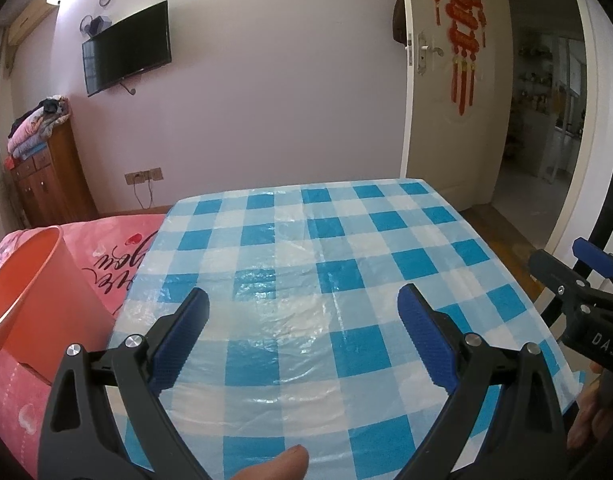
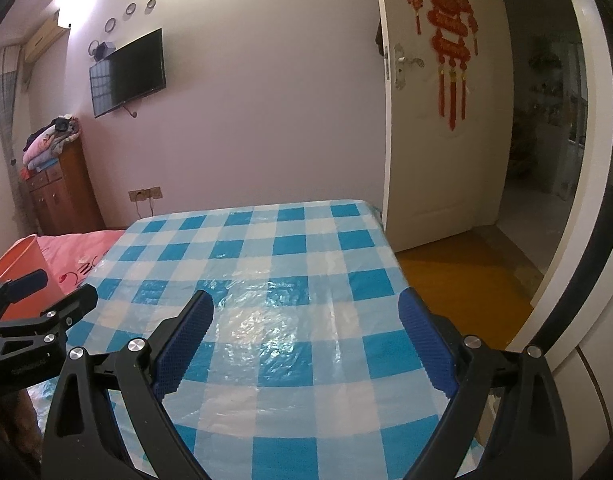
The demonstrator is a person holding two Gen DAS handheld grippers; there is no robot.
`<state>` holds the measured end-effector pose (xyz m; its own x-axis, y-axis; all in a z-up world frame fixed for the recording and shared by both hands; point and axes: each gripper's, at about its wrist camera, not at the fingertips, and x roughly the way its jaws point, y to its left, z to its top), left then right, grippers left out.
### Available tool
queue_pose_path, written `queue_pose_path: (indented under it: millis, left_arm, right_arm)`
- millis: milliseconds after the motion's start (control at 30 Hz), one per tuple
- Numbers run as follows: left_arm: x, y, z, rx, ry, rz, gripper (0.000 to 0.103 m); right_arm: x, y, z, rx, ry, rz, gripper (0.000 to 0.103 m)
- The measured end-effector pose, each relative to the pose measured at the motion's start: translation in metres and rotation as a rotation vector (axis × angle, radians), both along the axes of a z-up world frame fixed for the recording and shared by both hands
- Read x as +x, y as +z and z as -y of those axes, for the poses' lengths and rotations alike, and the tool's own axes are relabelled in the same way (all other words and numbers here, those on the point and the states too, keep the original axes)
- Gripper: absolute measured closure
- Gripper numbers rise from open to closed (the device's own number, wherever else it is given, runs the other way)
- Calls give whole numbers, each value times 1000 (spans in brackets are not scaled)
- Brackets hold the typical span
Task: Collect trash
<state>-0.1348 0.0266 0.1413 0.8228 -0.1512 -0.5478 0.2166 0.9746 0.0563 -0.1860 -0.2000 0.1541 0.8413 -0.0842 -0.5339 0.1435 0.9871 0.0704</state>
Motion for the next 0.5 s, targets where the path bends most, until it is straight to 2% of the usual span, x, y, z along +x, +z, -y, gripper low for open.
queue_pose_path:
  millis: [133,500]
  left_arm:
    - [-5,2,-1,4,7,19,8]
    - [-6,-3,-4,-20,-1,-1,8]
  right_arm:
    - [-4,2,-3,-14,-1,8,10]
    - [-4,-1,-9,-22,10,-2,9]
